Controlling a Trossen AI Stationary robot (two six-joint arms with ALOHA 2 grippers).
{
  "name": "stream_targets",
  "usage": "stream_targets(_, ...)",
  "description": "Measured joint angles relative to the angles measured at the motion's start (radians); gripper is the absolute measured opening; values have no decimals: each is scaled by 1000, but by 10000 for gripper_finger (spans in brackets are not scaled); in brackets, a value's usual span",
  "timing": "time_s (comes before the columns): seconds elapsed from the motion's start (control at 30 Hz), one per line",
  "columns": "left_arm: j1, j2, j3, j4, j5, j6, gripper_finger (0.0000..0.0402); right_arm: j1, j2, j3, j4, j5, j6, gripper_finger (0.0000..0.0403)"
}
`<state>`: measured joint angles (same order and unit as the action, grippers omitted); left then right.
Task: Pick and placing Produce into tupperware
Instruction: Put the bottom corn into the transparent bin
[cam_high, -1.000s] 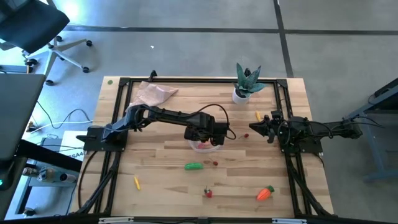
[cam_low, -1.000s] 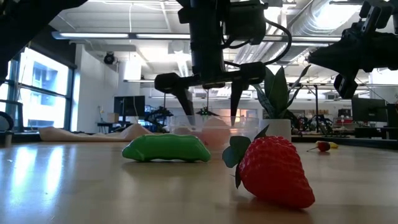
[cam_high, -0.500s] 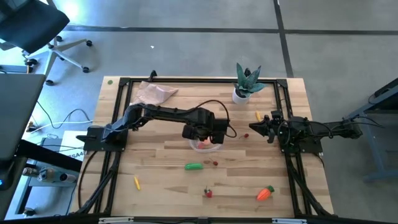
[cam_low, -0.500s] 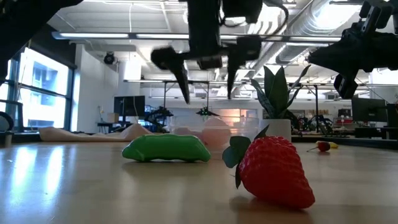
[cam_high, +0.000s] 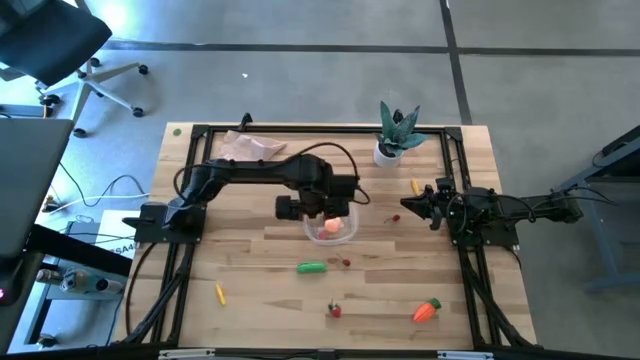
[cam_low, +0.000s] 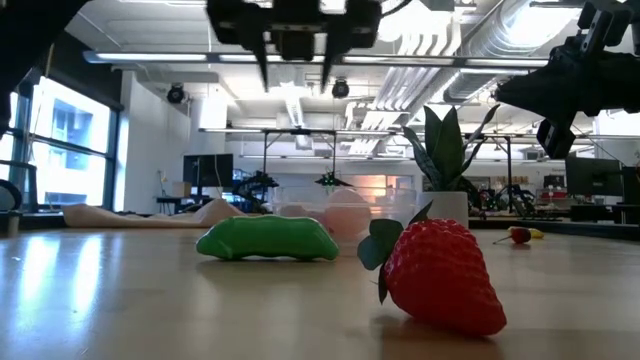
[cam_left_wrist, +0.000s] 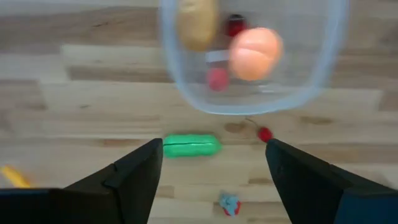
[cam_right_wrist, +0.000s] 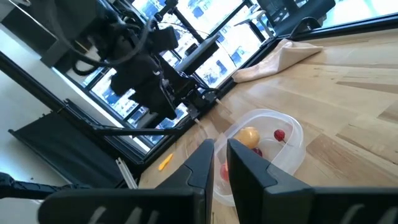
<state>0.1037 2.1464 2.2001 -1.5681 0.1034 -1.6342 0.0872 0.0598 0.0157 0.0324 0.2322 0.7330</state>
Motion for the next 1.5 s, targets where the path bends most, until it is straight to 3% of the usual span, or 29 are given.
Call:
stream_targets(0.4,-65,-357,-492,12,6,-271,257,0,-1,0,0,0,0,36)
stream_targets(0.63,-189,-604,-796,165,-50,-571,257,0,-1,0,0,0,0,36)
stream_targets(0.83,-315,-721,-995,307,-46,-786,257,0,-1,0,0,0,0,36)
stream_targets(1.1,-478,-776,-1156,466,-44,-1000,257,0,-1,0,0,0,0,36)
stream_targets(1.5,-674,-778,-1226,535,-45,-1211,257,0,-1,0,0,0,0,36)
